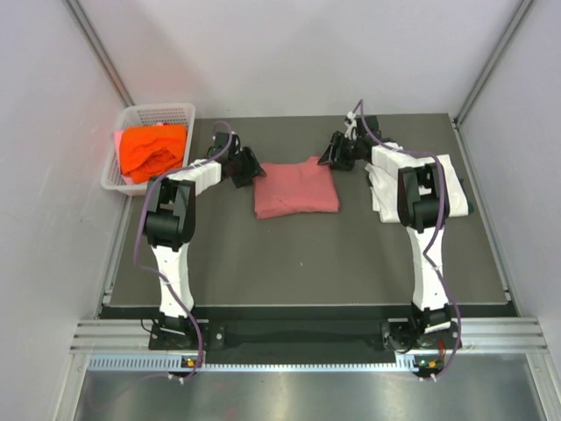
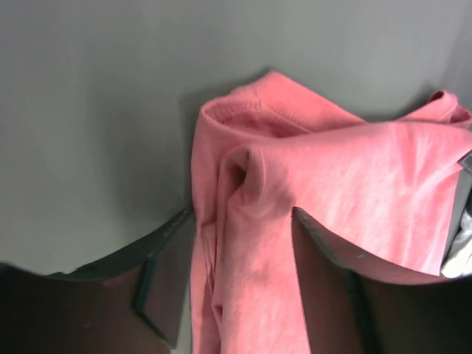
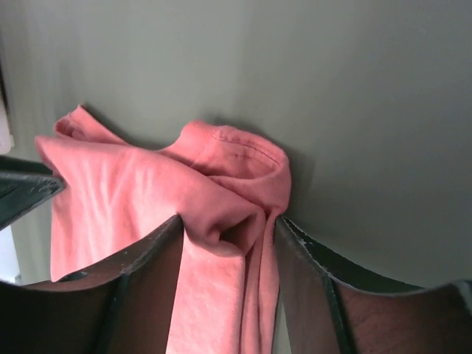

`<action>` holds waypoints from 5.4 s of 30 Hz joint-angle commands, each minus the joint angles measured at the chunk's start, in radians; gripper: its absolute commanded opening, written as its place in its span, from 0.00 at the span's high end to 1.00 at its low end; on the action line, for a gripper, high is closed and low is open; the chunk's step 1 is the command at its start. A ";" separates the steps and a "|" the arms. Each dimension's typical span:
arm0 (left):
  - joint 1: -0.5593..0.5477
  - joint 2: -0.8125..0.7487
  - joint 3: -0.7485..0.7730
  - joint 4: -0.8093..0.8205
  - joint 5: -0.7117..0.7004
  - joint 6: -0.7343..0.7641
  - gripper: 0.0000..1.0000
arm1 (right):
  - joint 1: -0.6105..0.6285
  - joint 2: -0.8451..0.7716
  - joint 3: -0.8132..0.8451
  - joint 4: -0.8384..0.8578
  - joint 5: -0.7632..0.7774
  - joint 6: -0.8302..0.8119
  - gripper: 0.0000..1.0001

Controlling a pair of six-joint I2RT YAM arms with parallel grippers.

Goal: Fold and stack the t-shirts
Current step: Neatly place the folded tshirt to the corner, then reset both grippers

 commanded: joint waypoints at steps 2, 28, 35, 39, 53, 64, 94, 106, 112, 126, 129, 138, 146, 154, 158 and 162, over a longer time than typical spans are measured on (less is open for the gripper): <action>0.006 0.044 0.016 0.018 0.032 -0.018 0.42 | 0.012 0.063 0.064 -0.064 -0.017 -0.025 0.48; -0.015 -0.126 -0.106 0.112 0.024 0.017 1.00 | 0.021 -0.200 -0.094 0.048 0.024 -0.072 1.00; -0.055 -0.217 -0.184 0.143 -0.021 0.047 1.00 | 0.022 -0.337 -0.215 0.073 0.021 -0.106 1.00; -0.091 -0.278 -0.201 0.133 -0.032 0.047 1.00 | 0.021 -0.437 -0.327 0.100 0.027 -0.114 1.00; -0.488 -0.612 -0.329 0.161 -0.277 -0.061 1.00 | -0.094 -1.036 -0.691 -0.016 0.244 -0.135 1.00; -0.824 -0.596 -0.339 0.339 -0.516 -0.105 1.00 | -0.362 -1.267 -0.726 -0.148 0.329 -0.160 1.00; -0.922 -0.036 0.089 0.618 -0.618 0.045 1.00 | -0.606 -1.102 -0.654 -0.038 0.489 -0.099 1.00; -0.852 0.052 0.190 0.600 -0.524 -0.007 1.00 | -0.656 -1.076 -0.626 -0.032 0.462 -0.100 1.00; -0.841 0.081 0.242 0.571 -0.518 -0.027 1.00 | -0.671 -1.056 -0.623 -0.010 0.462 -0.097 1.00; -0.754 0.193 0.357 0.547 -0.445 -0.091 1.00 | -0.674 -0.864 -0.594 0.129 0.376 -0.033 1.00; -0.714 0.257 0.406 0.580 -0.412 -0.101 1.00 | -0.674 -0.774 -0.568 0.189 0.337 -0.013 1.00; -0.620 0.481 0.759 0.397 -0.340 -0.081 0.06 | -0.677 -0.413 -0.281 0.257 0.185 0.035 0.15; -0.588 0.002 0.358 0.307 -0.412 0.053 0.03 | -0.640 -0.695 -0.533 0.283 0.213 -0.008 0.11; -0.407 -0.497 -0.179 0.141 -0.418 0.034 0.01 | -0.591 -1.019 -0.750 0.223 0.158 -0.103 0.10; -0.378 -0.716 -0.392 0.144 -0.464 0.024 0.01 | -0.574 -1.157 -0.845 0.240 0.153 -0.117 0.09; -0.353 -0.850 -0.549 0.143 -0.512 0.010 0.02 | -0.409 -1.275 -0.913 0.196 0.299 -0.183 0.09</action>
